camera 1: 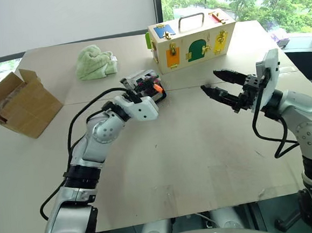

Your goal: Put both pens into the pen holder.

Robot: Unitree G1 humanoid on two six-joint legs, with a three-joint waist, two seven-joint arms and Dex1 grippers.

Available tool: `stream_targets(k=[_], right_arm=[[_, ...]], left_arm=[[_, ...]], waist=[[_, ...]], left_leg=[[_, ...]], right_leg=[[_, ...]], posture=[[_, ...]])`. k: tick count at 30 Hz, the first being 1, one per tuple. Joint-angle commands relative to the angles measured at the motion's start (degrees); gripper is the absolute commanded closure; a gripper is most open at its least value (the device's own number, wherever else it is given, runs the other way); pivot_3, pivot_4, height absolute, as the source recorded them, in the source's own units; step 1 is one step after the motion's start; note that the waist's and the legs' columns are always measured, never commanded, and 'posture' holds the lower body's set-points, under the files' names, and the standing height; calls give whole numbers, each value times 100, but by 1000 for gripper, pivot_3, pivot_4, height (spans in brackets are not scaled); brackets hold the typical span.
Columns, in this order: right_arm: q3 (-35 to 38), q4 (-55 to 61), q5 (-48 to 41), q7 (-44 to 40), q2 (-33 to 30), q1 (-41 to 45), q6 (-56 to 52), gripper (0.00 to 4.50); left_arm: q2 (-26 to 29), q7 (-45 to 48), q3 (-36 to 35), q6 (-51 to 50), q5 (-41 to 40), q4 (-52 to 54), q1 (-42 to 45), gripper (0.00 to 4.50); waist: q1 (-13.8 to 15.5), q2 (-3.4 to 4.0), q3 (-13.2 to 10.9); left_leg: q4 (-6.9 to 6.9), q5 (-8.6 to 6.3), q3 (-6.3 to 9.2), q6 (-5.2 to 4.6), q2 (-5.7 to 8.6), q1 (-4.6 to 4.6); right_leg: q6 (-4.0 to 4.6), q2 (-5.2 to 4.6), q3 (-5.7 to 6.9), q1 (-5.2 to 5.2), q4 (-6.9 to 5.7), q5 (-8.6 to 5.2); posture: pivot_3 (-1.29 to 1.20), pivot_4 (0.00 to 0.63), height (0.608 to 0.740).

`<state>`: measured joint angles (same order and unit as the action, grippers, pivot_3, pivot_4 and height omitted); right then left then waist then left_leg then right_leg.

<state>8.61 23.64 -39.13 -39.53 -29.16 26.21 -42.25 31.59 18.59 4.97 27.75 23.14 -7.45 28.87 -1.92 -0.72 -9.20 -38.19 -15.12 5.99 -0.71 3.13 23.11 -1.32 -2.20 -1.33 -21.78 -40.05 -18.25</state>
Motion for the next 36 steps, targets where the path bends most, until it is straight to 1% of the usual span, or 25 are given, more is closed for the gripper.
stream_targets(k=[1, 8, 12, 16, 25, 27, 28, 29, 30, 32, 33, 34, 35, 36], right_arm=[[-8, 188, -91, -51, -131, 0, 33, 813], [-105, 167, -28, -53, -226, -44, 132, 813], [-116, 161, -36, -31, -231, -57, 131, 813], [-130, 153, -37, -22, -220, -52, 128, 813], [-151, 168, -18, 15, -226, -27, 146, 813], [-148, 175, -3, 10, -240, -52, 157, 753], [-146, 177, -3, 12, -240, -57, 158, 753], [-144, 179, -6, 18, -234, -58, 158, 753], [-141, 179, -6, 21, -233, -60, 161, 753], [-137, 175, -5, 22, -234, -62, 168, 753], [-140, 163, -2, 24, -226, -56, 174, 753], [-146, 148, 5, 24, -220, -50, 182, 753], [-153, 136, 9, 19, -213, -48, 192, 753], [-162, 122, 11, 14, -205, -45, 201, 753]], left_arm=[[46, 46, -119, -131, -268, 89, -10, 4500], [0, 285, -47, -280, -630, 75, -161, 4500], [34, 216, -38, -286, -527, -9, -165, 4500], [74, 144, -59, -136, -536, -277, -82, 4500], [59, 125, 34, 436, -609, -1332, 500, 4500], [77, 63, 21, 541, -577, -1537, 616, 3526], [93, 16, 23, 573, -523, -1616, 661, 3246], [107, -49, 23, 603, -465, -1686, 697, 2865], [117, -187, 1, 618, -381, -1738, 733, 2293], [130, -419, -37, 619, -256, -1791, 785, 1592], [138, -521, -46, 636, -204, -1807, 807, 1070], [146, -580, -46, 648, -170, -1813, 819, 724], [156, -602, -39, 648, -157, -1789, 807, 183], [163, -611, -28, 641, -152, -1770, 792, 76]], waist=[[1, 0, 0], [1, 0, 0], [4, 0, 0], [-1, 0, 0], [5, 0, 0], [6, 0, 0], [6, 0, 0], [4, 0, 0], [2, 0, 0], [1, 0, 0], [2, 0, 0], [2, 0, 0], [1, 0, 0], [1, 0, 0]], left_leg=[[0, 0, 0, 0, 0, 0], [0, 0, 0, 1, 0, 0], [-1, 0, 0, 1, 0, 0], [-1, 0, 0, 0, 0, 0], [-2, 0, 0, 1, 0, 1], [-2, 0, 1, 1, 0, 1], [-2, 0, 0, 1, 0, 1], [-2, 0, 0, 1, 0, 1], [-2, 0, 0, 1, 0, 1], [-2, 0, 0, 1, 0, 1], [-2, 0, 0, 1, 0, 2], [-2, 0, 0, 1, 0, 2], [-2, 0, 0, 1, 0, 2], [-2, 0, 0, 1, 1, 2]], right_leg=[[0, 0, 0, 0, 1, 0], [0, -1, 0, 0, 2, 0], [0, -1, 1, 1, 1, 0], [0, -1, 1, 1, 1, 0], [0, -1, 1, 1, 2, 0], [0, -1, 3, 0, 2, 0], [0, -1, 3, 0, 1, 0], [0, -1, 3, 0, 1, 0], [0, -1, 2, 0, 1, 0], [0, -1, 3, 0, 1, 0], [0, 0, 3, 0, 1, 0], [0, -1, 3, 0, 1, 0], [0, -1, 2, 0, 1, 0], [0, -1, 2, 0, 1, 0]], posture=[[0, 150, 740], [0, 150, 740], [0, 150, 740], [0, 150, 740], [0, 150, 740], [0, 150, 740], [0, 150, 740], [0, 150, 740], [0, 150, 740], [0, 150, 740], [0, 150, 740], [0, 150, 740], [0, 150, 740], [0, 150, 740]])
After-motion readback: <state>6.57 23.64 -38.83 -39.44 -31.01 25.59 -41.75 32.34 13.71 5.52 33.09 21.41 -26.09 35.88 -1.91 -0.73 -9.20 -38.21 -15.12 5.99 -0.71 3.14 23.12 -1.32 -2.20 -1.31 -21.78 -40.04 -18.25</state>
